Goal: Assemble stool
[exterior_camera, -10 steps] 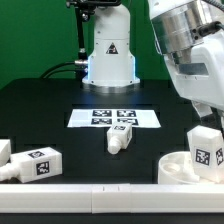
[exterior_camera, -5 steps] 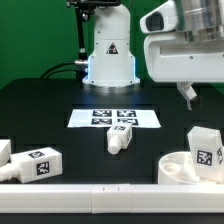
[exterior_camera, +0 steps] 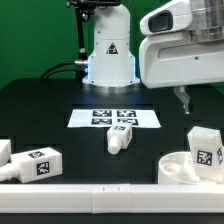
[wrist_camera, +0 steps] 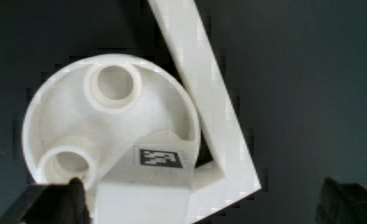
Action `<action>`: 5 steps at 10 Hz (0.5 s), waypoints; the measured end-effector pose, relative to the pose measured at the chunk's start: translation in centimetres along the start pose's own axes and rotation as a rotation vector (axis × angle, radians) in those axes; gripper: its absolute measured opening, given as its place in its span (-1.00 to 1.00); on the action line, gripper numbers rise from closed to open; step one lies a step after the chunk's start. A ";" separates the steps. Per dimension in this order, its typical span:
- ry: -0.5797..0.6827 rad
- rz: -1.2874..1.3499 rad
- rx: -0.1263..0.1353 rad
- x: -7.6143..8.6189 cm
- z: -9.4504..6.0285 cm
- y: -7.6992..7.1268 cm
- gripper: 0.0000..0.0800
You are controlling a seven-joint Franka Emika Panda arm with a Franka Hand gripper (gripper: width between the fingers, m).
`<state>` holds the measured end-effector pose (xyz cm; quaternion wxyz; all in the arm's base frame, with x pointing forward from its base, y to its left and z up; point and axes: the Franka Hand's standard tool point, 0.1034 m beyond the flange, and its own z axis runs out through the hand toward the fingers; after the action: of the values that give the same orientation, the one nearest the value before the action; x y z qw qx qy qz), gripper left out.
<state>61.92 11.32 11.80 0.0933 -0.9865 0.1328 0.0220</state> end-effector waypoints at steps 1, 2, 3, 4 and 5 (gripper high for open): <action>0.021 -0.194 -0.055 0.3 -0.1 -0.6 0.62; 0.039 -0.362 -0.084 0.5 0.0 -1.0 0.62; 0.052 -0.542 -0.119 0.6 0.2 -1.2 0.62; 0.079 -0.582 -0.113 0.6 0.4 -0.6 0.62; 0.070 -0.646 -0.117 0.7 0.4 -0.5 0.62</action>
Offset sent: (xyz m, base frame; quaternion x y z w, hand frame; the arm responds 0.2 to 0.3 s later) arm -0.0223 -0.0062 -0.0081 0.0613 0.0980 -0.1002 0.9882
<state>62.69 11.67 11.40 0.0340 -0.9815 -0.1851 -0.0353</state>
